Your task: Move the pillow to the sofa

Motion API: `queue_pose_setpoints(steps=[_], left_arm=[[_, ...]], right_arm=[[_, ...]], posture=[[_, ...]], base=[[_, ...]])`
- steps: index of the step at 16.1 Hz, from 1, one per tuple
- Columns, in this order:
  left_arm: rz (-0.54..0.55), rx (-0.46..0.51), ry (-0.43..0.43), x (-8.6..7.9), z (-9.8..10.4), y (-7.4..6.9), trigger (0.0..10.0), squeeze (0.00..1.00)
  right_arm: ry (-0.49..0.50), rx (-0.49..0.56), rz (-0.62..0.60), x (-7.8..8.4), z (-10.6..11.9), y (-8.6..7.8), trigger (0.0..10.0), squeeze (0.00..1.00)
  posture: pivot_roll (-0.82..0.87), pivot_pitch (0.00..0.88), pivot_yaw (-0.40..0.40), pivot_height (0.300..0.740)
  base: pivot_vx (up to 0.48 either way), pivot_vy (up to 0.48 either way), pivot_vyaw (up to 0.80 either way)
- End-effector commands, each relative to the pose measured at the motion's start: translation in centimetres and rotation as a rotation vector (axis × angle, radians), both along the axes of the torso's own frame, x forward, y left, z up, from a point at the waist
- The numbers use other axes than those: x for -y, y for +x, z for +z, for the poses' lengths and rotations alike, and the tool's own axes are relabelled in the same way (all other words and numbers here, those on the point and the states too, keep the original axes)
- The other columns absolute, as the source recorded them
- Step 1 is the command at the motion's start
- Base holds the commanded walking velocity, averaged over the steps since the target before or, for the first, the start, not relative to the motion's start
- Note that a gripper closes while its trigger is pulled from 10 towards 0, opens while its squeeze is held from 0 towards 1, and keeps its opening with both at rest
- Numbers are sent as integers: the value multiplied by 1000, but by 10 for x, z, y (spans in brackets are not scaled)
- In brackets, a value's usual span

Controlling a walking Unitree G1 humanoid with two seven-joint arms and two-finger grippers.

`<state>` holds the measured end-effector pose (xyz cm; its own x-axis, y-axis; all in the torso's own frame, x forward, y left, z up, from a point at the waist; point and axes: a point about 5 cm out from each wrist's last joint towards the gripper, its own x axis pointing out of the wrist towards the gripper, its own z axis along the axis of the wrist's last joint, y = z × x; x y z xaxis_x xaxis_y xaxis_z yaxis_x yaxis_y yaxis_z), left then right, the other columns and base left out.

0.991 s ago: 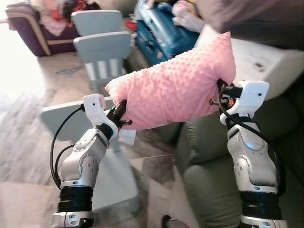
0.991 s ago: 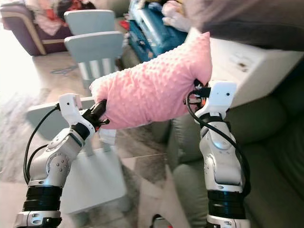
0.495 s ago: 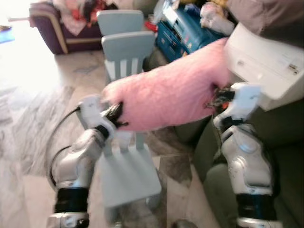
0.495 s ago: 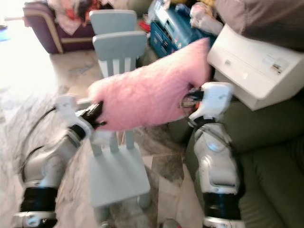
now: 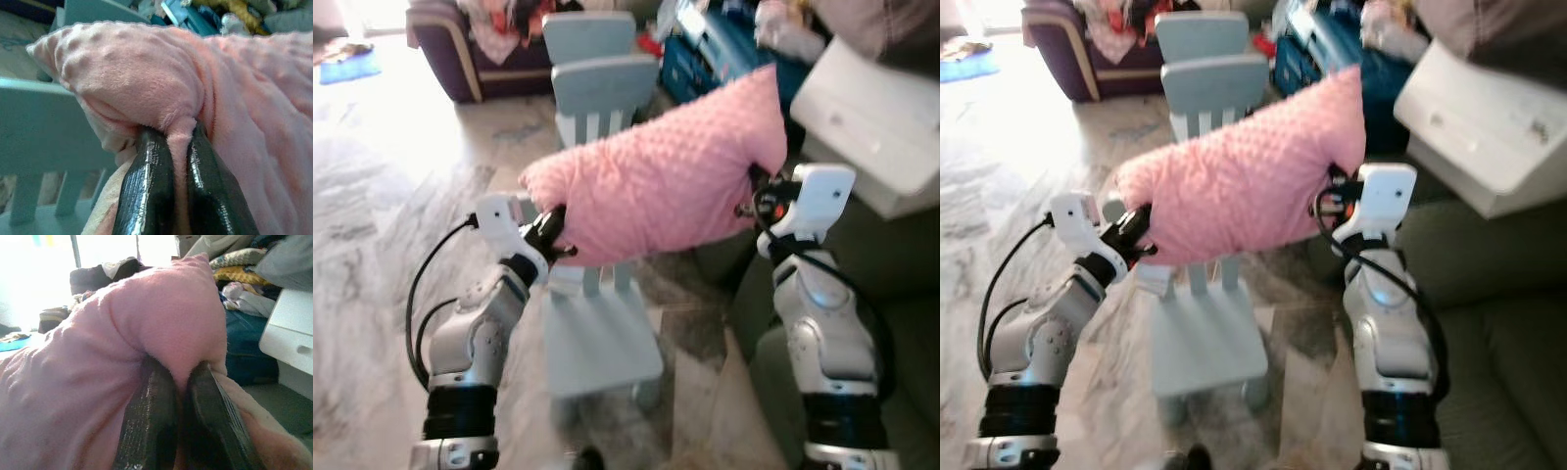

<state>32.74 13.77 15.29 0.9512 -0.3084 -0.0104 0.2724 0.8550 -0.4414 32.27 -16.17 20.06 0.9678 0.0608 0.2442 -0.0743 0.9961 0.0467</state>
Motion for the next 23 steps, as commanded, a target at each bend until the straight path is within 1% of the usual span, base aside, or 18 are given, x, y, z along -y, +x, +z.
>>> queue_pose_setpoints(steps=[1,16,23], left_arm=[[-32,27,6,6,7,0,10000,0],[-39,13,8,7,5,1,10000,0],[-34,4,11,7,4,1,10000,0]], right_arm=[[4,12,-5,1,2,-1,0,0],[2,5,-5,1,0,0,0,0],[4,-2,-6,1,-1,0,0,0]], posture=[[-126,104,-26,740],[-126,99,-21,740],[-126,100,-21,740]], base=[[0,0,0],[0,0,0],[-271,0,0]])
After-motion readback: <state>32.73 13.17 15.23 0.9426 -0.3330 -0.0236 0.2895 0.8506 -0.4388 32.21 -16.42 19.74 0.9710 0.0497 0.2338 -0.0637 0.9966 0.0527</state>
